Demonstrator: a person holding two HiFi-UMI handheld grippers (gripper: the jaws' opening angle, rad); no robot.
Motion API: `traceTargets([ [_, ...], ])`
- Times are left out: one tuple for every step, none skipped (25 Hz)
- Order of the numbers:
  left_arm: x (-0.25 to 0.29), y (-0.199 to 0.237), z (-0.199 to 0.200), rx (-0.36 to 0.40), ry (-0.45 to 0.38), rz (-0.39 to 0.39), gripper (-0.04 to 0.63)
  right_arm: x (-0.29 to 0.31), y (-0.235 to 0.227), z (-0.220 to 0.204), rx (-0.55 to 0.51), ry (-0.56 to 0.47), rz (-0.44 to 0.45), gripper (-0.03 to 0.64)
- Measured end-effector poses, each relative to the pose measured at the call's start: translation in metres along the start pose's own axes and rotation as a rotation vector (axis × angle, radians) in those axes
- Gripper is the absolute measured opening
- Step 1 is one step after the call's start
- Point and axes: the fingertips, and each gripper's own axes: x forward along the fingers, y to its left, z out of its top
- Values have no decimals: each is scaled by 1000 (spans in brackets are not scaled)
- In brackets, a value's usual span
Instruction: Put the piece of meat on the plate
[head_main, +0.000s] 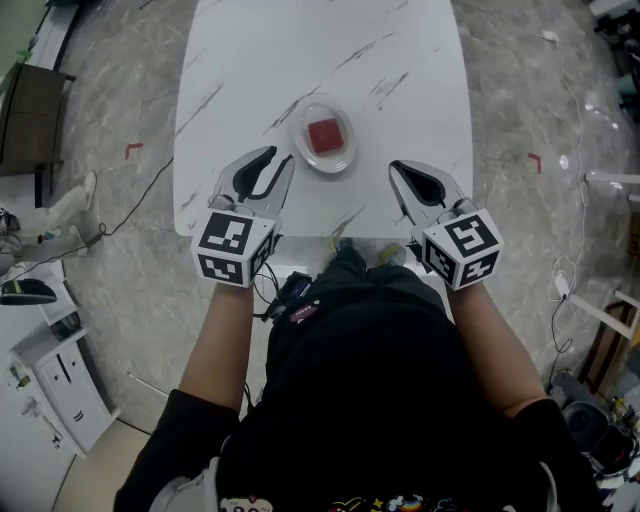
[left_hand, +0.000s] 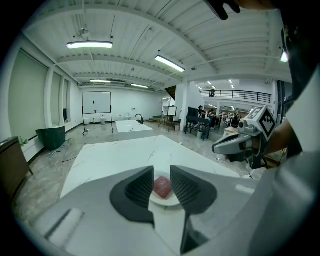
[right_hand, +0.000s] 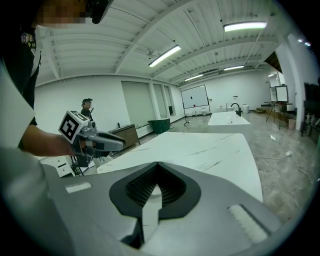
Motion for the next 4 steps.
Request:
traceTargets([
  [-1,0,0,-1,-1,-2,216,0,1,1,0,-1,-2,21],
  [-2,0,0,-1,-2,-4,216,0,1,2,-1,-4,-4,21],
  [-3,-1,0,-2,-2,-6,216,1,1,3,-2,-7,-7,21],
  [-4,-1,-1,-2,-2,-8,216,1,2,5,-4,-11,-9,21],
])
